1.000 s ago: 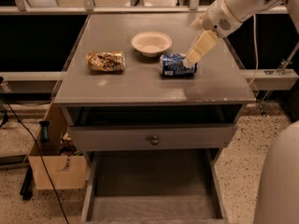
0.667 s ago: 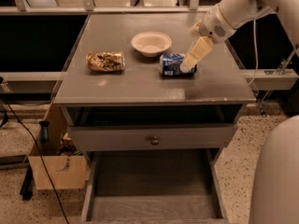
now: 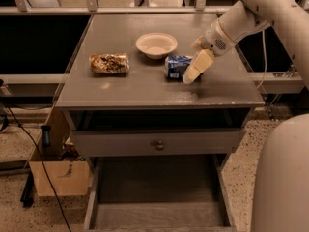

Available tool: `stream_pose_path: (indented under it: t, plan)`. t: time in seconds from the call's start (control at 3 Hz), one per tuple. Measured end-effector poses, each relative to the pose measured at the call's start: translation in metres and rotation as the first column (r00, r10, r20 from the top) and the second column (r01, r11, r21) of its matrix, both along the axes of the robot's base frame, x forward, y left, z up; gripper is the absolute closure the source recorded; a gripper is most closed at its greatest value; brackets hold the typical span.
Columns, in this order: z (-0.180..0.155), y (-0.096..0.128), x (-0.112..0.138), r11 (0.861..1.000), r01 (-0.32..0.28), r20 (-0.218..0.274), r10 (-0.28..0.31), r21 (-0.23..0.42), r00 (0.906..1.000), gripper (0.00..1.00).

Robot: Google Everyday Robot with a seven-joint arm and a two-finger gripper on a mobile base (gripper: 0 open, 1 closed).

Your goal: Place pepsi can into middle drawer

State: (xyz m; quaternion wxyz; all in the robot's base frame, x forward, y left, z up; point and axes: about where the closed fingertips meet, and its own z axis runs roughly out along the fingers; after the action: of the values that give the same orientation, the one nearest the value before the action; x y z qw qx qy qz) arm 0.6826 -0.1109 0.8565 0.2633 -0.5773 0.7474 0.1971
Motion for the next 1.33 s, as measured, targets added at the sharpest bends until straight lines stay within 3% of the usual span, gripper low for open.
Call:
stream_pose_path:
  t: [0.33,1.33]
  plan:
    - [-0.0157,0.0034,-0.0013,1.000,0.000,-0.030,0.000,0.003,0.9995,0.03]
    - [-0.0158,0.0035,-0.0013,1.000,0.000,-0.030,0.000,0.003,0.9995,0.72]
